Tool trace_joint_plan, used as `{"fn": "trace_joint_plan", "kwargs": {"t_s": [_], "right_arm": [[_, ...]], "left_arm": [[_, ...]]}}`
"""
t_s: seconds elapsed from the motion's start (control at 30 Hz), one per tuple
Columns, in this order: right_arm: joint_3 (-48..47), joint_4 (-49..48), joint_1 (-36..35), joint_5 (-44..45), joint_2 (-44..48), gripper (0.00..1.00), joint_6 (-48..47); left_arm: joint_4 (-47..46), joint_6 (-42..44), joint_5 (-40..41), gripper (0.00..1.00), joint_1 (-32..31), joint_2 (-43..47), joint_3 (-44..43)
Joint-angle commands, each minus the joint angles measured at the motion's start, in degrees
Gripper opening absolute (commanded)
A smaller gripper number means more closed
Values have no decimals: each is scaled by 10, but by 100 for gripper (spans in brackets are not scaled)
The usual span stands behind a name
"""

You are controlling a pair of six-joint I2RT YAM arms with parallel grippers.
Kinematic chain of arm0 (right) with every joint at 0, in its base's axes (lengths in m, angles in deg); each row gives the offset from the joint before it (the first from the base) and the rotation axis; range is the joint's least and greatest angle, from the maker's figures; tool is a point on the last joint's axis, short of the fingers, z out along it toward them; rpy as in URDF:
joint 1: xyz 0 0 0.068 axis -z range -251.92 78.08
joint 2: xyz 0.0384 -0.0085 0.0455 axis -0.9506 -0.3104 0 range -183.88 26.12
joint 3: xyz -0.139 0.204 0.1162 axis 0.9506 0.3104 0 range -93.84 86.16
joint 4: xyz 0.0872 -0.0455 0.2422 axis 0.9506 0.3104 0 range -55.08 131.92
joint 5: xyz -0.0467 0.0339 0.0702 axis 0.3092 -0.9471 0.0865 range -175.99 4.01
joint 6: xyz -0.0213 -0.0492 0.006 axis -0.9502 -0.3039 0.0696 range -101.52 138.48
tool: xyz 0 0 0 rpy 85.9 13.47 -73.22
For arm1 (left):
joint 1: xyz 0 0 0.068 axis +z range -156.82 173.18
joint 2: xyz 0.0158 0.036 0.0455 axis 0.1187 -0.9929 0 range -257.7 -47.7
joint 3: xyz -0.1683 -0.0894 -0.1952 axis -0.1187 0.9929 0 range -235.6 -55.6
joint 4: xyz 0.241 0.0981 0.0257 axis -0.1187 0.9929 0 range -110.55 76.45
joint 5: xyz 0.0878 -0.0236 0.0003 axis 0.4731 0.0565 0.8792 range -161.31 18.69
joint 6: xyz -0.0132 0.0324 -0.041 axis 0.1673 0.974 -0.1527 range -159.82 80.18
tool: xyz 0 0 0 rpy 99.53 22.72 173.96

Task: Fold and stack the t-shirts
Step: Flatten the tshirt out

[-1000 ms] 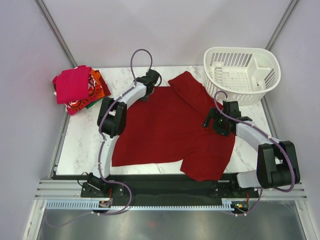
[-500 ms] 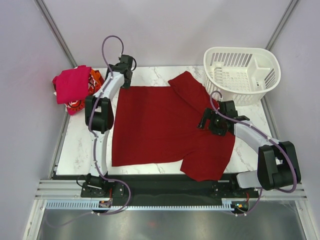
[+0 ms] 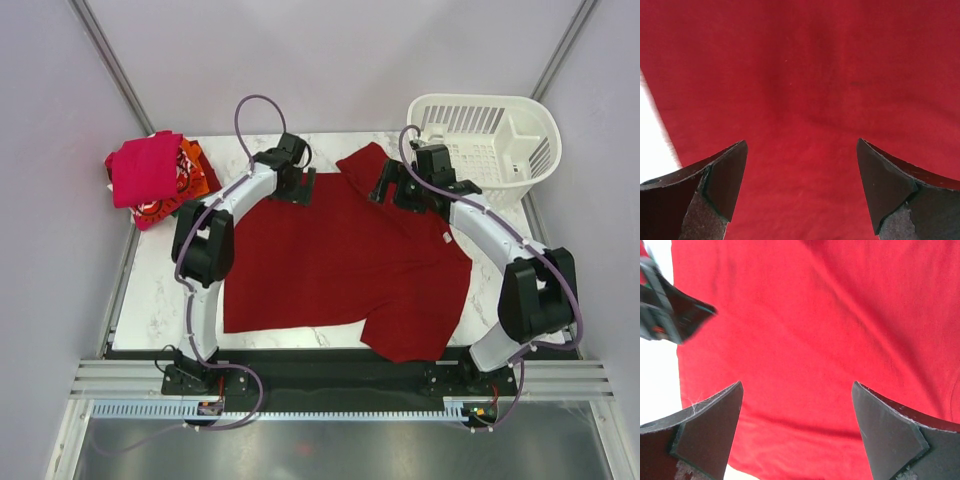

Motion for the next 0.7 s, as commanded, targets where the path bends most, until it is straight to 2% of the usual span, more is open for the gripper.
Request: {"fn": "trace_joint_plan", "kwargs": {"t_s": [0.0, 0.13, 0.27, 0.33, 0.4, 0.67], "right_arm": [[-69, -8, -2, 22, -52, 98, -22], [-187, 22, -1, 32, -149, 98, -42], [-293, 33, -3, 24, -241, 98, -37], [-329, 32, -6, 33, -285, 98, -37], [-356, 35, -8, 49, -329, 98, -33], [-545, 66, -12, 100, -483, 98, -22]], "left_arm": [[-34, -66, -72, 96, 26, -46, 9], [-39, -82, -73, 96, 35, -77, 17], [-45, -87, -48, 96, 62, -68, 62], [-64, -90, -64, 81, 80, -46, 101], [-74, -103, -83, 78, 97, -20, 132], [-73, -100, -23, 84, 121, 38, 195]]}}
